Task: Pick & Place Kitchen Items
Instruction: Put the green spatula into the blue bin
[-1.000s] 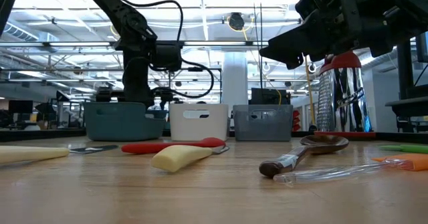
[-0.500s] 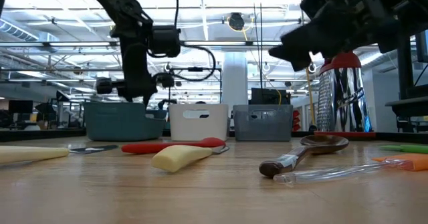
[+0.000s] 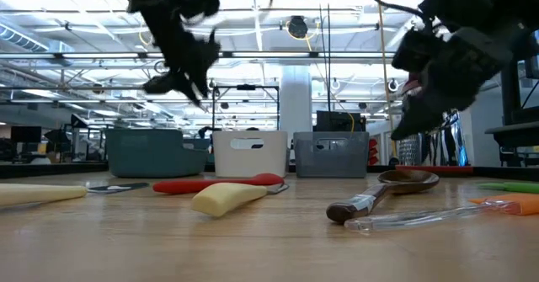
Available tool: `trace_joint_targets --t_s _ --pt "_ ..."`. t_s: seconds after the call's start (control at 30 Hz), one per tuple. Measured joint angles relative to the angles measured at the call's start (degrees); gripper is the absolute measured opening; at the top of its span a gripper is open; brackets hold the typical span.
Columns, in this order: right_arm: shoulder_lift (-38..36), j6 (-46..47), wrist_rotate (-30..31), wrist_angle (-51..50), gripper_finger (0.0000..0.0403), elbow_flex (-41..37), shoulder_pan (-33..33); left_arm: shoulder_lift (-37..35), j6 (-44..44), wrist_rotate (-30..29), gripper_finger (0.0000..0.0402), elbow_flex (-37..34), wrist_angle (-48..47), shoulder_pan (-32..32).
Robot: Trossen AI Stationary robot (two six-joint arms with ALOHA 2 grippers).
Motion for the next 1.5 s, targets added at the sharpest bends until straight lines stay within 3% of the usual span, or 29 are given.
trace_joint_targets --t_s 0.23,0.37,0.5,0.77,1.5 --pt "-0.02 5.1 2.91 -23.6 0.0196 10.84 4.51 -4.82 -20.22 3.1 0.0127 0.07 8.09 -2.42" --pt "2.16 10.42 5.48 -32.03 0.0196 15.77 6.33 -6.14 -34.21 4.58 0.0127 0.05 10.15 -2.59" --pt "4.47 19.12 3.84 -37.19 0.0196 16.72 7.17 -5.9 -45.16 5.69 0.0127 0.04 10.25 -2.6" --pt "9.52 31.48 2.3 -44.57 0.0196 16.78 7.62 -5.47 -45.93 9.42 0.0127 -0.02 10.14 -2.69" --pt "21.18 38.82 2.51 -45.88 0.0196 16.96 7.47 -5.4 -45.91 10.46 0.0127 -0.02 10.4 -2.64"
